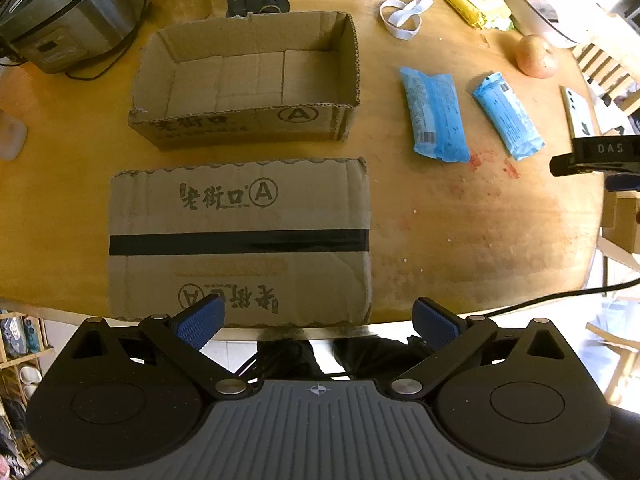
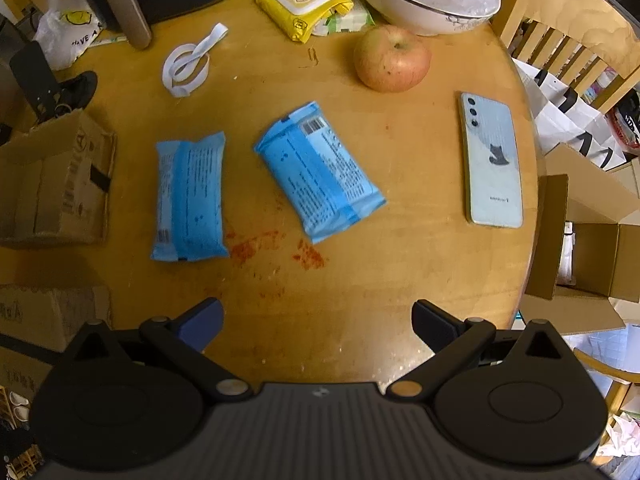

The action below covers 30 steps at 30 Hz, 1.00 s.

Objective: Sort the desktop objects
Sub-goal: 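Lower the open right gripper over the larger blue packet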

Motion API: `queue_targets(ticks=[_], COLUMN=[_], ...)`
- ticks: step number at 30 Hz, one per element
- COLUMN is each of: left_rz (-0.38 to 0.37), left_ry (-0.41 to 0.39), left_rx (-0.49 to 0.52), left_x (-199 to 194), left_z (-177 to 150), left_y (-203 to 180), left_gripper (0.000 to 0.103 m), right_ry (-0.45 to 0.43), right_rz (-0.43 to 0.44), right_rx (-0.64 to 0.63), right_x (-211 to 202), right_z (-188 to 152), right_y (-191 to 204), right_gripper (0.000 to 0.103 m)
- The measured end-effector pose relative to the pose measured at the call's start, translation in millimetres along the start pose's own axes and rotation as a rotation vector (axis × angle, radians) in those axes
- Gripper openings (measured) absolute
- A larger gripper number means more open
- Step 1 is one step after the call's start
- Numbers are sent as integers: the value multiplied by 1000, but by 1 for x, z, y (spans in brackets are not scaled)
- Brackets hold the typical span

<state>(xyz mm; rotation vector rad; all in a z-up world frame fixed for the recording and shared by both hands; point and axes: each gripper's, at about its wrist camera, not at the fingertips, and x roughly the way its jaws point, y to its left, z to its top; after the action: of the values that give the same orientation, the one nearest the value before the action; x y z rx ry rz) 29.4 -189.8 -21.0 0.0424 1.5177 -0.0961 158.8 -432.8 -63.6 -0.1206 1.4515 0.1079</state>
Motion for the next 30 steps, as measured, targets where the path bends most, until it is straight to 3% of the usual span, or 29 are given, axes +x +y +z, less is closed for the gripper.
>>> queue_targets(ticks=[30], left_rz=[4], left_ry=[13], left_rx=[-22], left_x=[2], left_z=[3], left_y=[8], left_gripper=[103], right_ry=[-30], right_rz=[-29], right_rx=[3], right_x=[27], right_z=[65], right_y=[3], right_gripper=[103])
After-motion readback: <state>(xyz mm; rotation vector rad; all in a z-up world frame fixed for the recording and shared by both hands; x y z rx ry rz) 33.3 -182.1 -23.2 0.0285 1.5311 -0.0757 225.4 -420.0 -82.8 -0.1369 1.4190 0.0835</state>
